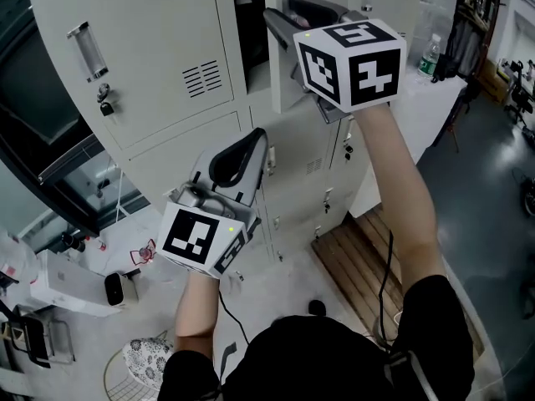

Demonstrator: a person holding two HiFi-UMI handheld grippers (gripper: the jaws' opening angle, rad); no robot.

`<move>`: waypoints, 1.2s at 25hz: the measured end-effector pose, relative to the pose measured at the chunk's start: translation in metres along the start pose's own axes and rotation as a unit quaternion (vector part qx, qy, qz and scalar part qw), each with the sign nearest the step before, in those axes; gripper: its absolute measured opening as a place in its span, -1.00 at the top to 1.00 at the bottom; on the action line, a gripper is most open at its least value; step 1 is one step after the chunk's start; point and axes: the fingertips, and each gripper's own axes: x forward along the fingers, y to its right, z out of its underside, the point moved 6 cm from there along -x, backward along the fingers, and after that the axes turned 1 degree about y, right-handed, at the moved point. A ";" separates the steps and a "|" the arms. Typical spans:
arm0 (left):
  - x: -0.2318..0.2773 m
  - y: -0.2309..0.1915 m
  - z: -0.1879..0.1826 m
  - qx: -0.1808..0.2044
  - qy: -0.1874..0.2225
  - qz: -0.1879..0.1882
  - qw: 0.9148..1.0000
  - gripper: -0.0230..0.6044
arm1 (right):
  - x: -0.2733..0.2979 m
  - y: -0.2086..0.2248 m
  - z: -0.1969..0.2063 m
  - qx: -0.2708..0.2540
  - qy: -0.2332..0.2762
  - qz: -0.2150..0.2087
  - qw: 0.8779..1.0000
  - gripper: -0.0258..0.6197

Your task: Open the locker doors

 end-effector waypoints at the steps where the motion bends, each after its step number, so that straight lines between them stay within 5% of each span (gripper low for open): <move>1: 0.001 0.001 0.000 -0.001 0.000 0.004 1.000 0.87 | -0.002 0.001 0.000 0.000 0.000 0.001 1.000 0.43; 30: 0.047 0.061 0.014 -0.067 0.032 0.129 0.989 0.87 | -0.111 0.038 -0.011 -0.053 -0.022 0.119 0.991 0.50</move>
